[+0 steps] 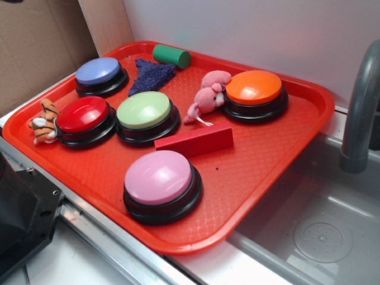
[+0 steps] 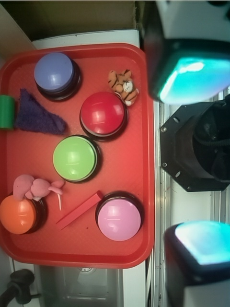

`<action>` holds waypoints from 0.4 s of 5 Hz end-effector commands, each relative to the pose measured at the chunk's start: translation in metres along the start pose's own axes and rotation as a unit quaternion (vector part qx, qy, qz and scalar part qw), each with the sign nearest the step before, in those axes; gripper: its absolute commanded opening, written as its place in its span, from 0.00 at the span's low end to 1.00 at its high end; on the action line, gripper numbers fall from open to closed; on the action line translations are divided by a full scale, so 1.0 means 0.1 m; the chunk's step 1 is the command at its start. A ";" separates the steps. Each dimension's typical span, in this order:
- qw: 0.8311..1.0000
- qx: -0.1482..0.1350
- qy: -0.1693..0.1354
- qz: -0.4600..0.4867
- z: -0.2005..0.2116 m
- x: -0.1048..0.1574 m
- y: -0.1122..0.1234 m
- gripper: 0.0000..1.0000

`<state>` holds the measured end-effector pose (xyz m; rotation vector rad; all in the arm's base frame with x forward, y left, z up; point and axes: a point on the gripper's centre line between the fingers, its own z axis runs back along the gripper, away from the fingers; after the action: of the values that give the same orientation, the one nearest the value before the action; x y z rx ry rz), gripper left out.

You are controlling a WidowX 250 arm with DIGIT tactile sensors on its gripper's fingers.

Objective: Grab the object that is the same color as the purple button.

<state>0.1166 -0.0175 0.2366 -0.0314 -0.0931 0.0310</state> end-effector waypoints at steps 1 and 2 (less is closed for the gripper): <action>1.000 0.000 0.000 0.000 0.00 0.00 0.00 1.00; 0.996 -0.022 -0.030 0.082 -0.13 0.26 0.05 1.00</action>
<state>0.1416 -0.0116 0.2212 -0.0723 -0.1317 0.2081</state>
